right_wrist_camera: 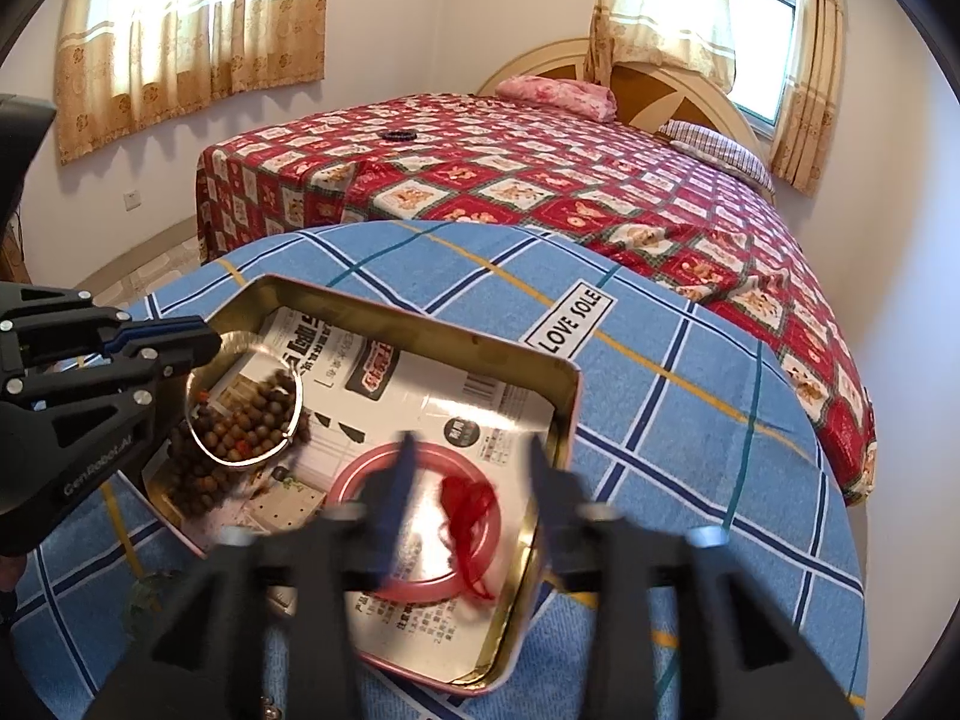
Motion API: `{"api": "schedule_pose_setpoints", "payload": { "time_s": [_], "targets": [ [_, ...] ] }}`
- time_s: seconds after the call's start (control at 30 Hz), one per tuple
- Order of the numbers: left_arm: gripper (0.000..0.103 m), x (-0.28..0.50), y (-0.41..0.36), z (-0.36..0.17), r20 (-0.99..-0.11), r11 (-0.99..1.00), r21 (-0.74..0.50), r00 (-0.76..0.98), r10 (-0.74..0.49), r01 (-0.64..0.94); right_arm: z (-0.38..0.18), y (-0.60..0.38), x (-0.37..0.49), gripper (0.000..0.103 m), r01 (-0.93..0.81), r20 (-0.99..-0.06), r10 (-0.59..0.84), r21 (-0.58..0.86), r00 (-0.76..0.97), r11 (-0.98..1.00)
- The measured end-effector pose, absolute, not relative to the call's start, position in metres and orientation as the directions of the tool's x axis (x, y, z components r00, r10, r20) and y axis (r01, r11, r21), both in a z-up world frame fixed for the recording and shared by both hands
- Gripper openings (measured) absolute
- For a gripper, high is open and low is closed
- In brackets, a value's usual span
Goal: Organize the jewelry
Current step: 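Release the silver bangle from the left tool while the right tool drops the red string onto the pink bangle, then withdraw both tools from the tin toward the remaining jewelry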
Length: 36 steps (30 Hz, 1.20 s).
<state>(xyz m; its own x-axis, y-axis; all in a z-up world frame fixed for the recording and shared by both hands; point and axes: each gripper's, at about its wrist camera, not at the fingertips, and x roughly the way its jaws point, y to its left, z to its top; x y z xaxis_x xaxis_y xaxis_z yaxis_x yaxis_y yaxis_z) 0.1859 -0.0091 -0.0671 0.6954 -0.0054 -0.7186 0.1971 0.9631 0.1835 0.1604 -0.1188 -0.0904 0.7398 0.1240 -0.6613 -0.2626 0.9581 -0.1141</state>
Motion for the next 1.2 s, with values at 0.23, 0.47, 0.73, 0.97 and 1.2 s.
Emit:
{"api": "schedule_pose_setpoints", "payload": {
  "time_s": [0.23,0.47,0.73,0.97,1.2],
  "targets": [
    [0.075,0.168,0.003,-0.054,-0.671,0.969,0.197,0.741,0.024,0.148,-0.087,-0.128,0.149,0.059,-0.241,-0.669,0.1,-0.12,0.736,0.963],
    [0.075,0.133,0.017,-0.058,-0.683,0.975,0.177,0.73,0.025,0.132,-0.082,-0.148,0.12,0.063,-0.206,-0.667,0.092,-0.094,0.739,0.974],
    [0.075,0.083,0.017,-0.081,-0.718,0.975,0.164,0.696,0.013,0.152,-0.093,-0.163,0.081,0.065,-0.172,-0.683,0.078,-0.07,0.726,0.983],
    [0.075,0.056,0.018,-0.103,-0.752,0.986,0.13,0.658,0.032,0.1,-0.111,-0.158,0.044,0.065,-0.195,-0.717,0.106,-0.042,0.689,0.98],
    [0.075,0.035,0.014,-0.098,-0.737,0.992,0.112,0.675,0.039,0.065,-0.113,-0.147,0.019,0.065,-0.224,-0.706,0.15,-0.013,0.693,0.975]
  ]
}}
